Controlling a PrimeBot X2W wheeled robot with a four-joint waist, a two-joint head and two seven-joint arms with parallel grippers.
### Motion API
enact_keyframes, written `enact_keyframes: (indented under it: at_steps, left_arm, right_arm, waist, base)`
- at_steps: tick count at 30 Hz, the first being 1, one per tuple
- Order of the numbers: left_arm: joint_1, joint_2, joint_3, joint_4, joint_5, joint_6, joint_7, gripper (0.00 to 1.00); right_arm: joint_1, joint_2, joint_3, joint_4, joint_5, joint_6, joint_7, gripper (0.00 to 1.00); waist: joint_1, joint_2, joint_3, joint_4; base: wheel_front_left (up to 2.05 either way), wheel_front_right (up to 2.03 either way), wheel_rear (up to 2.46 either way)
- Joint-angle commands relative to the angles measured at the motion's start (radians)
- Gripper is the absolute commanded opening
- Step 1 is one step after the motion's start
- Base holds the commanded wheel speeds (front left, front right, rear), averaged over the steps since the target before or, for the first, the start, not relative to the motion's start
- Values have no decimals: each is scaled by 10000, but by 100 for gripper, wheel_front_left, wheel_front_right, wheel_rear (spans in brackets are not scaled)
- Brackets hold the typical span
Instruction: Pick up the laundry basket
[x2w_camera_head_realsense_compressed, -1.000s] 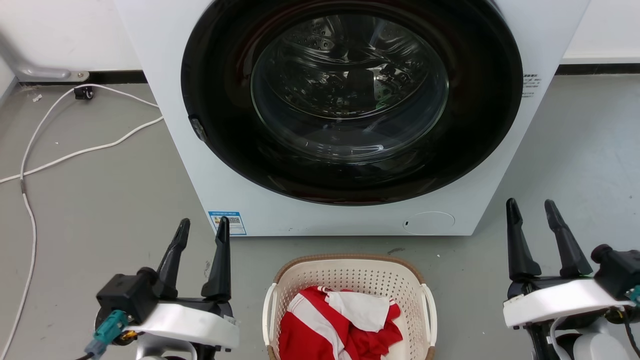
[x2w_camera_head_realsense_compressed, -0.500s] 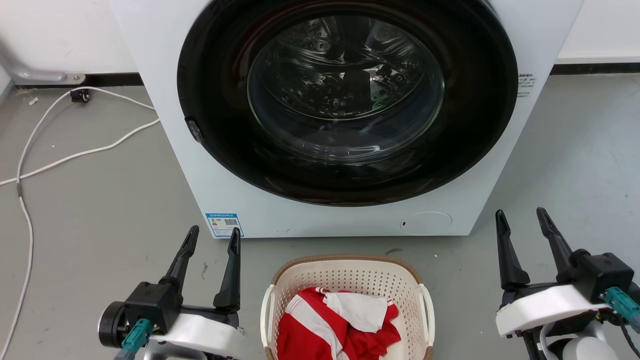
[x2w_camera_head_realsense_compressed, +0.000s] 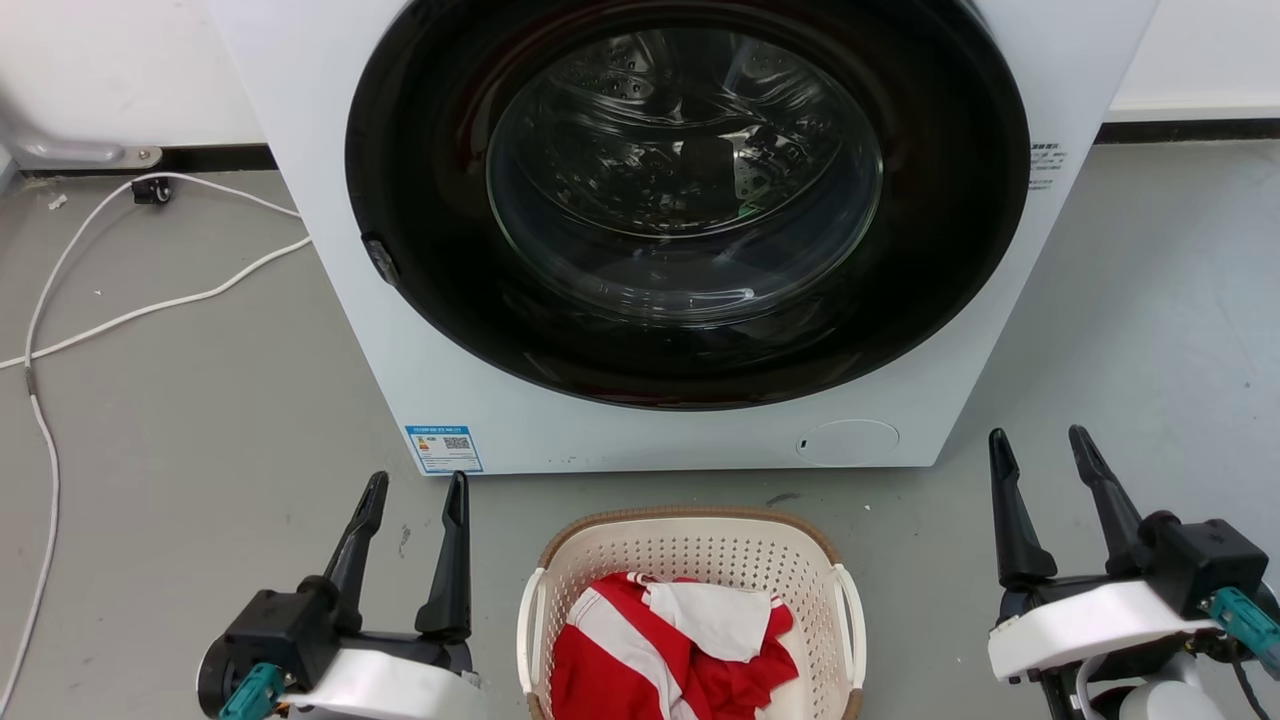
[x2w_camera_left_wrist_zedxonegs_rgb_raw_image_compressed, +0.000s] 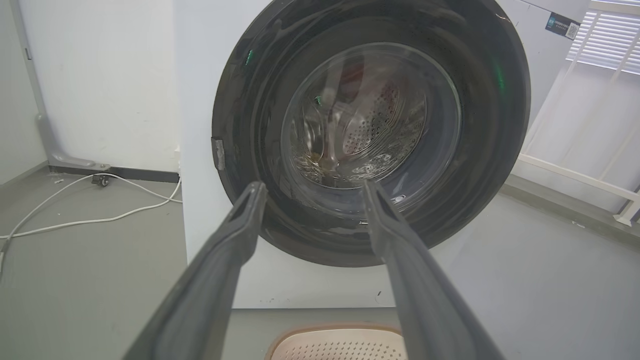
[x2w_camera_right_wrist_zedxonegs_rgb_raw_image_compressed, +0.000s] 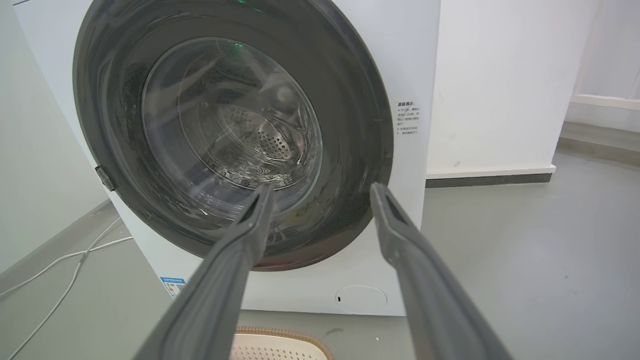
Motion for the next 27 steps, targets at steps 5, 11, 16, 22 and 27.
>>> enact_keyframes:
  at_steps: [5,11,16,22,27]
  left_arm:
    - [133,-125,119,425,745,-243,-153,100]
    - [2,-177,83,605,1498,-323,-271,100]
    - [-8,-265,163,563,1866,-364,-361,100]
    - [14,-342,195,504,2281,-437,-450,100]
    - [0,-380,245,490,2312,-463,-428,100]
  right_arm:
    - [-65,-5,43,192,-68,-3,-240,100]
    - [-129,-4,62,281,-472,-3,-406,100]
    - [-208,-3,104,257,-749,-3,-530,100]
    - [-202,-1,144,213,-1024,-3,-651,100]
    - [-206,-1,135,258,-1005,-3,-660,100]
  waist:
    - [0,0,26,-18]
    - [0,0,54,-27]
    - [0,0,80,-32]
    - [0,0,102,-36]
    - [0,0,100,-25]
  base:
    - [0,0,0]
    - [0,0,0]
    - [0,0,0]
    - [0,0,0]
    - [0,0,0]
